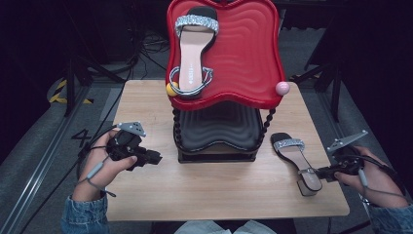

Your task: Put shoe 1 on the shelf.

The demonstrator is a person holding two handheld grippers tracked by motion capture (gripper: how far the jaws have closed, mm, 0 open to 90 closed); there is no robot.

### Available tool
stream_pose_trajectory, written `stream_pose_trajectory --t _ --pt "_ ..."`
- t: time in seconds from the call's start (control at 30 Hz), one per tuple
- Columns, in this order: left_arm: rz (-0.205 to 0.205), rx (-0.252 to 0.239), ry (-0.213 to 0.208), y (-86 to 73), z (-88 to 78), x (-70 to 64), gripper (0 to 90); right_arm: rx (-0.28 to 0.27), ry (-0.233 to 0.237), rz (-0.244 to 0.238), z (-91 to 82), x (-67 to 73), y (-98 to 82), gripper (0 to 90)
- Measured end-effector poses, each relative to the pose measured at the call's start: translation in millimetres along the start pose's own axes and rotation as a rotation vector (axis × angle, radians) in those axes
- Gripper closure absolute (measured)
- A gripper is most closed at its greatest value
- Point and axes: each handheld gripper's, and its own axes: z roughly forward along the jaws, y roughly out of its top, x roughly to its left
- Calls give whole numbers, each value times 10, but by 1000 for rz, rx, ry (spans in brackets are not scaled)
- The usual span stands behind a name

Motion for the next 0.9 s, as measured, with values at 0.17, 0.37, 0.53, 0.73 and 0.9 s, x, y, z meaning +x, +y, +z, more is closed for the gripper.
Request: stream_pose_trajectory --t 0.17,0.37,0.53,0.73,0.9 --pt "-7 -2 4 -11 -4 12 776 -1 19 30 9 -35 -40 836" --pt "-29 -15 12 -56 -25 16 700 -111 12 67 -67 -2 58 587" --pt "-50 -25 33 -100 -35 40 621 -168 -19 141 10 -83 208 480" --pt "-55 -32 59 -149 21 42 542 -140 -43 267 301 -297 330 433" --pt "-62 -32 66 -161 36 49 524 -60 -81 295 528 -359 382 388"
